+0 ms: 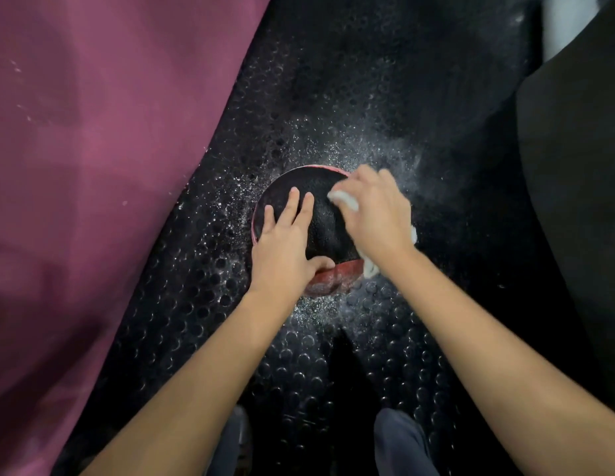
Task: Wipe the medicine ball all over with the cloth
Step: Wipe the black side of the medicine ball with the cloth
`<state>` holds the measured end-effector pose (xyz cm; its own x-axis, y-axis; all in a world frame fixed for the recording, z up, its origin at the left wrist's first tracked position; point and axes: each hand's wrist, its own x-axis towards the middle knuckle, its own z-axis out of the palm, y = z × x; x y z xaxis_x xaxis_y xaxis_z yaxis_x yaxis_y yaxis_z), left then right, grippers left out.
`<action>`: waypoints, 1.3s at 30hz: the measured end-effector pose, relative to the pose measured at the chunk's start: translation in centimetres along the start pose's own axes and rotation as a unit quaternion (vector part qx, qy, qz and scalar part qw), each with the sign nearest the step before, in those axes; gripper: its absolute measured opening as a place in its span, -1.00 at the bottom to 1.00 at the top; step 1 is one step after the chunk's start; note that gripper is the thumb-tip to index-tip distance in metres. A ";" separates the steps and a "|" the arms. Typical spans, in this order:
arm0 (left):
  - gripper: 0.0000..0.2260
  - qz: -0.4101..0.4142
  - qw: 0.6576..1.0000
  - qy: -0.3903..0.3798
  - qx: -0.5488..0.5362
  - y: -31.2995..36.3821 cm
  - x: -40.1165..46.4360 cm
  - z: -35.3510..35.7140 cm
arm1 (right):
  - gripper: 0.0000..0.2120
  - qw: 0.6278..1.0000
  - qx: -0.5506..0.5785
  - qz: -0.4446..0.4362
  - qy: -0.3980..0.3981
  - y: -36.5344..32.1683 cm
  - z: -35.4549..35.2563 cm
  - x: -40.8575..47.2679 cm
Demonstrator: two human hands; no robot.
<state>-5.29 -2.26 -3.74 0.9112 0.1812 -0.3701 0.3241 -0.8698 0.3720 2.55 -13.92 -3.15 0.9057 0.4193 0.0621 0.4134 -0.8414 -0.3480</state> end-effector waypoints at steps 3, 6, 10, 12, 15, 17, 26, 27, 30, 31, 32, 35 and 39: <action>-0.07 0.009 1.000 0.000 0.019 0.1 -0.5 0.5 | -0.86 0.999 -0.002 -0.046 -0.008 0.2 -0.6 -1.3; -0.08 0.020 0.999 -0.003 0.032 0.6 -0.6 0.9 | -0.83 0.999 0.004 0.039 -0.029 1.8 -0.8 2.5; -0.06 0.021 0.999 -0.010 0.047 1.0 -0.1 0.8 | -0.83 0.999 -0.027 0.035 -0.026 1.0 -0.3 1.5; -0.07 0.022 0.998 -0.014 0.057 1.0 -0.6 1.0 | -0.85 0.999 -0.014 -0.013 -0.032 0.7 -0.5 -0.1; -0.08 0.031 0.997 -0.019 0.064 1.5 -0.7 1.2 | -0.83 0.999 -0.001 0.034 -0.042 1.7 -1.1 2.5; -0.08 0.029 0.997 -0.020 0.068 1.9 -0.5 1.0 | -0.83 0.997 -0.010 0.054 -0.051 1.6 -1.1 3.5; -0.11 0.047 0.991 -0.009 0.124 2.8 -0.9 0.9 | -0.83 0.996 -0.020 0.063 -0.064 1.8 -1.4 4.2; -0.11 0.046 0.991 -0.009 0.128 2.9 -0.9 0.9 | -0.83 0.996 -0.027 0.060 -0.063 1.6 -1.3 3.8; -0.13 0.040 0.992 -0.013 0.118 2.6 -1.1 0.9 | -0.83 0.998 -0.022 0.005 -0.059 0.4 -1.3 0.9; -0.13 0.039 0.993 -0.014 0.115 2.5 -1.2 0.9 | -0.82 0.998 -0.015 -0.004 -0.055 0.3 -1.4 0.3; -0.13 0.041 0.993 -0.015 0.112 2.5 -1.2 0.8 | -0.83 0.999 -0.009 0.006 -0.049 0.6 -1.3 0.3; -0.11 0.046 0.993 -0.020 0.108 2.4 -1.2 0.8 | -0.86 0.991 0.032 0.120 -0.042 2.5 -1.4 2.4; -0.10 0.040 0.992 -0.033 0.117 2.7 -0.6 0.1 | -0.87 0.979 0.074 0.173 -0.074 3.2 -1.5 3.9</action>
<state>-5.04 -4.79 -2.62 0.9102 0.0834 -0.4058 0.1767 -0.9641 0.1983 7.54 -15.50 -2.60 0.9610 0.1725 -0.2161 0.0569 -0.8882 -0.4559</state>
